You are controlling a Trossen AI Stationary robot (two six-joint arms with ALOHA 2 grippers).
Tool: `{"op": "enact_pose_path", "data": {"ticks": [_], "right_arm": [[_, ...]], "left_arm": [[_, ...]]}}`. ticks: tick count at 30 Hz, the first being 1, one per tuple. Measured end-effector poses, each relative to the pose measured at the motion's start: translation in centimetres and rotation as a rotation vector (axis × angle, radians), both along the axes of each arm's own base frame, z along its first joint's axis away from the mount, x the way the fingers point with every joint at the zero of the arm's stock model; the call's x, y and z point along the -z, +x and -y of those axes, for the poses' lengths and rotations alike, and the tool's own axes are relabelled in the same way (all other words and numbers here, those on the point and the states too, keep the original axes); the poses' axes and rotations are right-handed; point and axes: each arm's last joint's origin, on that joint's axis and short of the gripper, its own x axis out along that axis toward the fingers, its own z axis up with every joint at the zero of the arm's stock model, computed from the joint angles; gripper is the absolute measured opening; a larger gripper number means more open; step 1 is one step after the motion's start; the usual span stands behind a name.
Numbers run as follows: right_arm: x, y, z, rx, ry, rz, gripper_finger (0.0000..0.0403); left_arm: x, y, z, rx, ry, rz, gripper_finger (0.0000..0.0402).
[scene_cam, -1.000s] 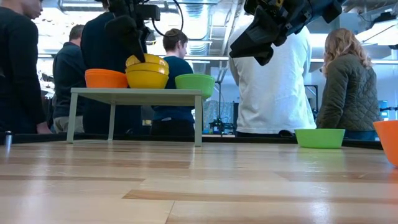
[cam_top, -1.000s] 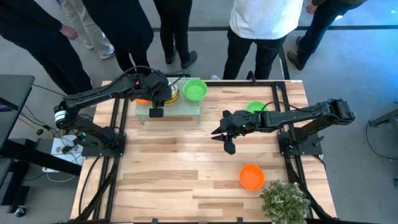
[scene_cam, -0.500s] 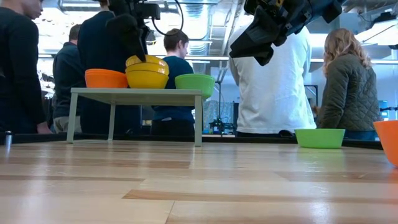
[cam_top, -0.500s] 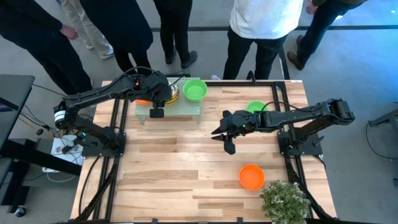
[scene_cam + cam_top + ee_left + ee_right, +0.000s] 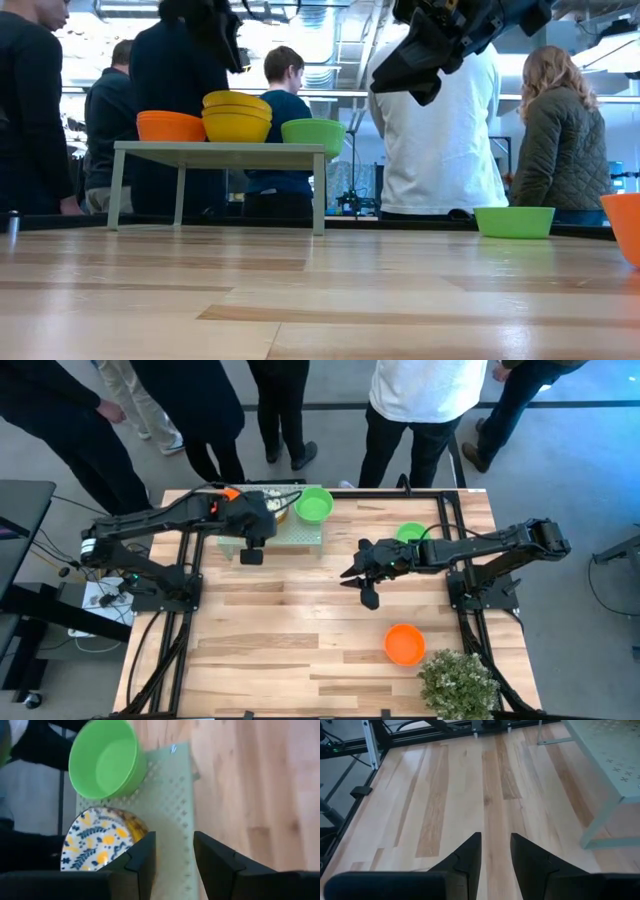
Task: Pick & Place Mini bowls
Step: Stack the orange bowl on top of the other orange bowl on the shelf
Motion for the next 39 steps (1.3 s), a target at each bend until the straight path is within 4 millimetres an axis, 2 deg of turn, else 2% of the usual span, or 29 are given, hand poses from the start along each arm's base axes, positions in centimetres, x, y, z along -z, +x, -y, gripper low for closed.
{"op": "enact_pose_path", "data": {"ticks": [6,10,14,19,21,26,31,39], "right_arm": [[0.2,0.1,-0.8,-0.027,-0.001,0.000,0.0099],[0.4,0.4,-1.3,-0.043,-0.001,0.001,0.0099],[1.0,1.0,-1.7,-0.046,0.015,0.003,0.0099],[2.6,2.0,-2.1,-0.040,0.033,-0.064,0.0099],[2.7,2.4,-2.5,-0.077,0.009,-0.070,0.0099],[0.3,2.6,-4.2,-0.240,-0.006,-0.160,0.0099],[-1.2,1.3,-5.8,-0.295,-0.029,-0.380,0.0099],[1.0,-1.6,-8.4,-0.177,0.062,-0.767,0.0099]], "left_arm": [[-1.7,-1.9,3.4,0.029,-0.127,0.148,0.0130],[-0.6,-2.9,5.6,0.120,-0.250,0.173,0.0117],[2.3,-3.6,7.6,0.175,-0.306,0.157,0.0104],[6.8,-3.7,9.6,0.241,-0.341,0.175,0.0097],[8.1,-3.8,10.2,0.265,-0.347,0.177,0.0098],[10.1,-3.9,10.7,0.263,-0.335,0.173,0.0099],[10.9,-4.0,10.6,0.226,-0.356,0.177,0.0100],[11.8,-3.9,10.7,0.221,-0.372,0.217,0.0100]]}}
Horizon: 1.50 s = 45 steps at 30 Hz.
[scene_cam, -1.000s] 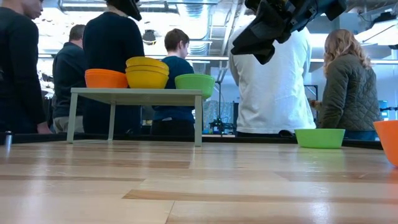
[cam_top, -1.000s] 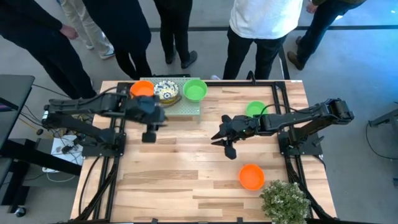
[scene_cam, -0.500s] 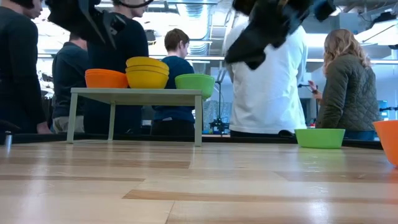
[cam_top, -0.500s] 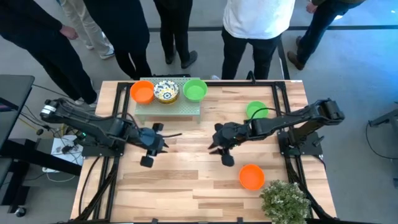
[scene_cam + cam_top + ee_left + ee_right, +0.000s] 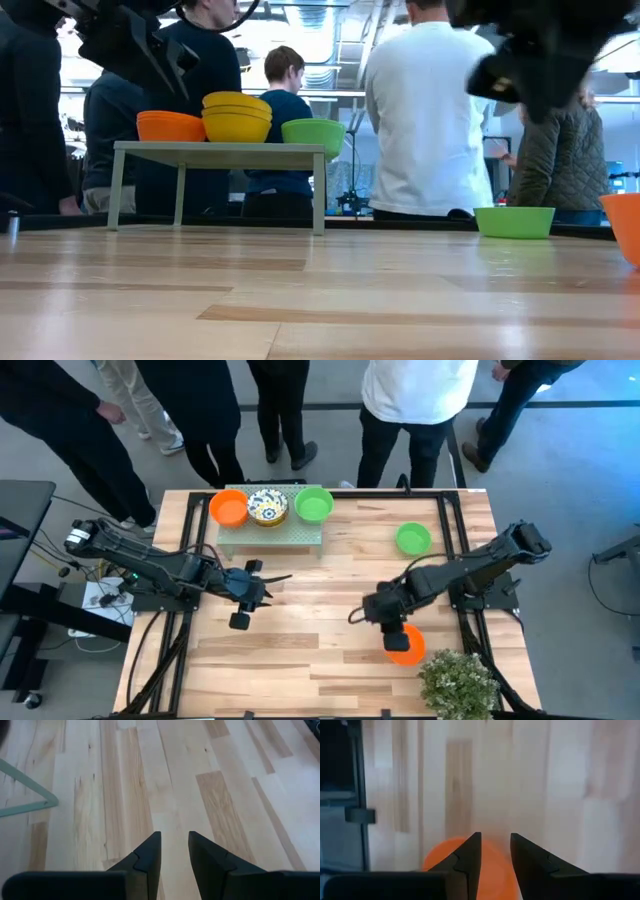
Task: Pick & Place Mini bowls
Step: Stack the orange bowl on top of the other orange bowl on the shelf
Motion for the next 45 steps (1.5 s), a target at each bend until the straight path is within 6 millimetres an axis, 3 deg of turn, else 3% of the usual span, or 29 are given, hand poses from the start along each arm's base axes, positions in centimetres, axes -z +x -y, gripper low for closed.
{"op": "enact_pose_path", "data": {"ticks": [2,10,19,26,33,45], "right_arm": [[0.6,-0.8,-0.6,0.017,-0.023,-0.083,0.0099],[3.5,-0.5,-2.5,-0.006,-0.077,-0.214,0.0099],[7.2,0.4,-1.9,0.006,-0.167,-0.377,0.0099],[6.0,-0.1,-1.6,-0.007,-0.183,-0.466,0.0099],[4.6,-0.6,-1.3,-0.009,-0.288,-0.411,0.0099],[5.9,-0.5,0.3,0.045,-0.289,-0.415,0.0099]], "left_arm": [[0.1,0.0,0.0,0.000,0.000,0.000,0.0100],[0.2,-0.1,0.0,0.005,-0.003,0.008,0.0100],[0.1,-0.1,0.0,0.005,-0.007,0.021,0.0100],[0.0,-0.1,0.0,0.005,-0.009,0.028,0.0100],[-0.1,0.0,0.0,0.006,-0.013,0.041,0.0100],[-0.1,0.0,0.0,0.005,-0.013,0.041,0.0100]]}}
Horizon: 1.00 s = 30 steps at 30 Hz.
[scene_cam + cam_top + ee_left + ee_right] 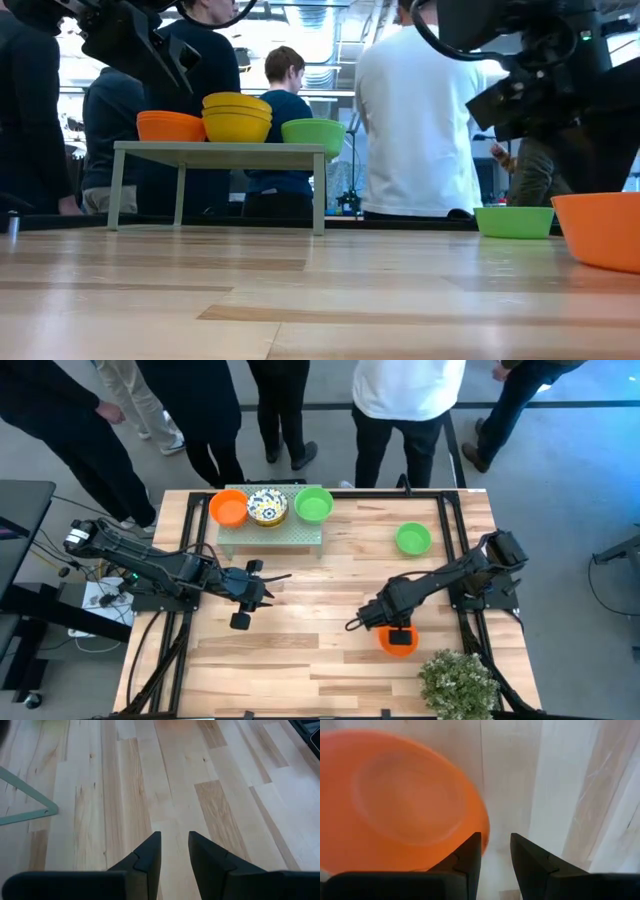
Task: Pick & Place Mini bowls
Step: Stack the orange bowl on top of the other orange bowl on the shelf
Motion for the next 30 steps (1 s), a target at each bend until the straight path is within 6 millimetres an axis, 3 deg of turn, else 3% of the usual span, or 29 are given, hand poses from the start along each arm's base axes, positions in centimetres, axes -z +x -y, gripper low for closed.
{"op": "enact_pose_path", "data": {"ticks": [9,16,18,23,27,30], "right_arm": [[0.8,1.9,0.7,0.043,0.039,0.115,0.0092],[1.2,2.5,1.5,0.072,0.115,0.090,0.0012],[1.2,2.7,1.6,0.054,0.156,0.097,0.0010],[-0.9,4.7,2.2,0.070,0.173,0.202,0.0015],[-3.2,7.3,3.5,0.153,0.208,0.377,0.0004],[-4.5,9.0,5.1,0.297,0.239,0.510,0.0009]], "left_arm": [[0.0,0.0,0.0,0.000,-0.002,0.005,0.0100],[-0.3,0.3,0.1,0.000,-0.013,0.043,0.0100],[-0.4,0.4,0.1,0.001,-0.017,0.055,0.0100],[-1.0,0.9,0.4,0.047,-0.077,0.124,0.0100],[-1.6,1.6,1.2,0.255,-0.121,0.216,0.0100],[-1.7,2.2,1.8,0.390,-0.059,0.288,0.0100]]}}
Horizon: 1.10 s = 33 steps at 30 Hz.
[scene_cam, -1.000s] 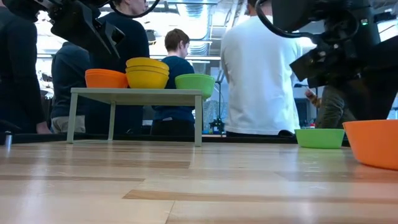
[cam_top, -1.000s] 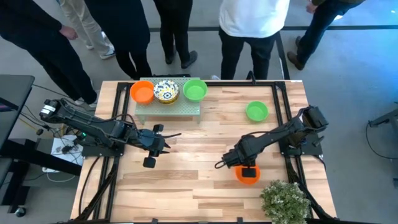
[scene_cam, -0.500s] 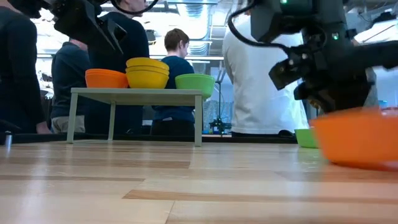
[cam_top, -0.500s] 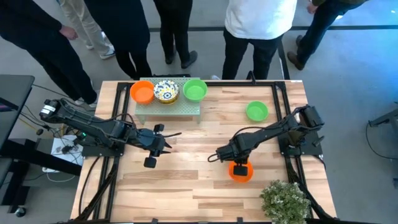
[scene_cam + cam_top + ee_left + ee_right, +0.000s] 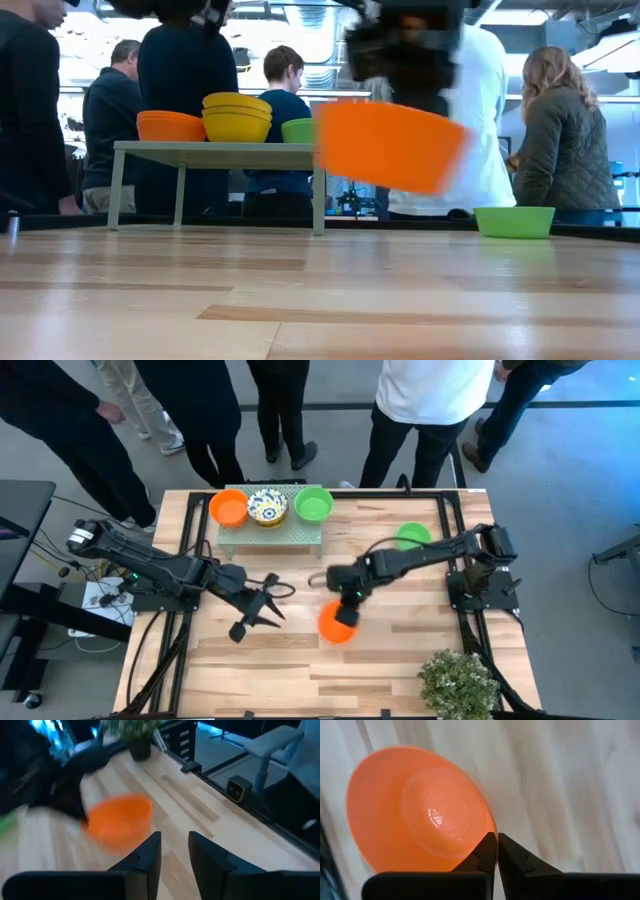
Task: Pick & Place Mini bowls
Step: Stack the orange bowl on top of the other orange bowl on the shelf
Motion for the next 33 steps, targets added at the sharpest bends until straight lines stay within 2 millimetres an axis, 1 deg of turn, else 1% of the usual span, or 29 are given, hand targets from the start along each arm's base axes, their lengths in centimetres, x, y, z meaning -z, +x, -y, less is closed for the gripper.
{"op": "enact_pose_path", "data": {"ticks": [2,5,8,10,12,15,16,19,24,28,33], "right_arm": [[-0.5,0.9,1.0,0.062,0.021,0.078,0.0009],[-0.9,1.7,2.4,0.124,0.035,0.153,0.0003],[-0.9,2.4,3.1,0.075,0.010,0.223,0.0005],[-0.6,2.7,3.6,0.095,0.013,0.224,0.0005],[-0.5,2.6,4.1,0.158,0.039,0.207,0.0003],[0.1,2.7,4.7,0.250,0.072,0.168,0.0003],[0.3,2.5,4.9,0.274,0.080,0.144,0.0003],[0.0,2.7,5.2,0.321,0.136,0.150,0.0002],[0.2,2.5,5.0,0.383,0.214,0.106,0.0001],[0.3,2.2,4.7,0.425,0.231,0.067,0.0001],[0.3,2.2,4.6,0.436,0.246,0.059,0.0001]], "left_arm": [[0.1,0.5,0.3,0.035,0.049,0.050,0.0100],[0.9,1.3,0.6,0.065,0.101,0.072,0.0100],[2.0,2.1,0.7,0.075,0.165,0.056,0.0100],[2.6,2.5,0.6,0.048,0.245,0.061,0.0100],[3.0,2.8,0.5,0.017,0.312,0.068,0.0100],[3.7,3.2,0.4,0.005,0.355,0.053,0.0100],[3.9,3.4,0.4,0.005,0.357,0.049,0.0100],[4.5,3.8,0.3,0.011,0.381,0.036,0.0101],[4.8,4.5,-0.2,-0.022,0.515,0.058,0.0116],[4.8,5.1,-0.7,-0.045,0.523,0.050,0.0129],[6.2,5.4,-1.1,-0.018,0.528,-0.030,0.0132]]}}
